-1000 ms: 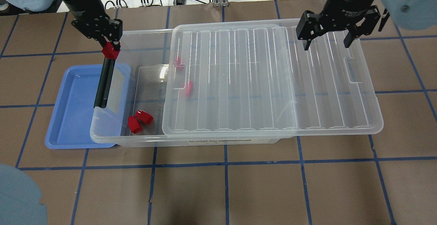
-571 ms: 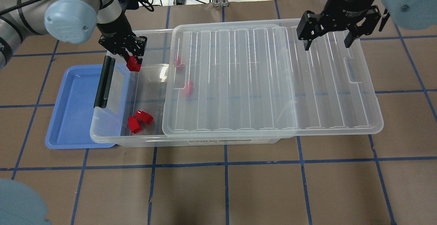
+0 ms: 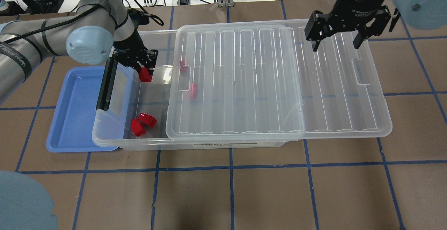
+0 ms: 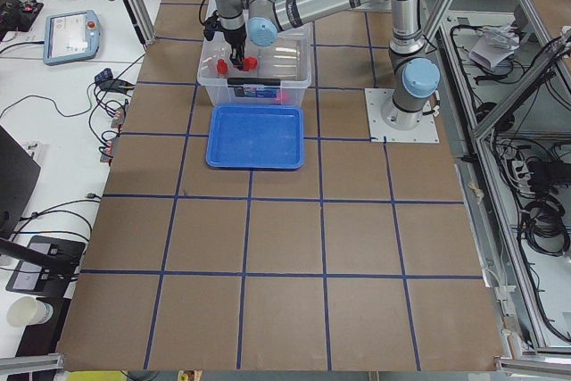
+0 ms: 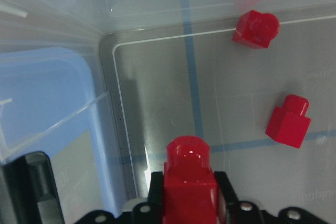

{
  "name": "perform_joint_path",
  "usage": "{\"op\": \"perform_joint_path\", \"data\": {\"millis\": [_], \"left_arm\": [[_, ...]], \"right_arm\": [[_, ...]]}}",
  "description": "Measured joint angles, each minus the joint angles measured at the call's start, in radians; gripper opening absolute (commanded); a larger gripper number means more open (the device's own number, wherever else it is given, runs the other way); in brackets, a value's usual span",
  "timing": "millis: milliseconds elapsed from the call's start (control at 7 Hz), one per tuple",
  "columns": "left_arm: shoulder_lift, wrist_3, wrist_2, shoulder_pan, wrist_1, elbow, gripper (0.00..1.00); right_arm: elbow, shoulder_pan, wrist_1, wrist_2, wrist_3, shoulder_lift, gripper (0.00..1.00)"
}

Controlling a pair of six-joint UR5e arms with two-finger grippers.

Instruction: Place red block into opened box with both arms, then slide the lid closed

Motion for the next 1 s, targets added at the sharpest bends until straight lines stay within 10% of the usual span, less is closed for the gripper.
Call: {"op": "perform_joint_path", "data": {"millis": [286, 429, 571, 1000], "left_arm": [[0.0, 0.003, 0.001, 0.002, 0.177, -0.126, 0.35], [-0.002, 0.002, 0.001, 0.003, 0.277, -0.183, 0.79], [-0.005, 0.001, 0.0, 0.003, 0.331, -0.212, 1.0], [0.014, -0.036, 0.014, 0.002, 0.153, -0.09, 1.0]], "right_arm": [[-0.005, -0.042, 0.003, -0.001, -0.014, 0.002, 1.0], [-0.004, -0.104, 0.008, 0.0, -0.058, 0.002, 1.0], [-0.001, -0.18, 0.011, 0.0, -0.157, 0.004, 1.0], [0.054, -0.383, -0.054, -0.028, -0.4, 0.036, 1.0]]}}
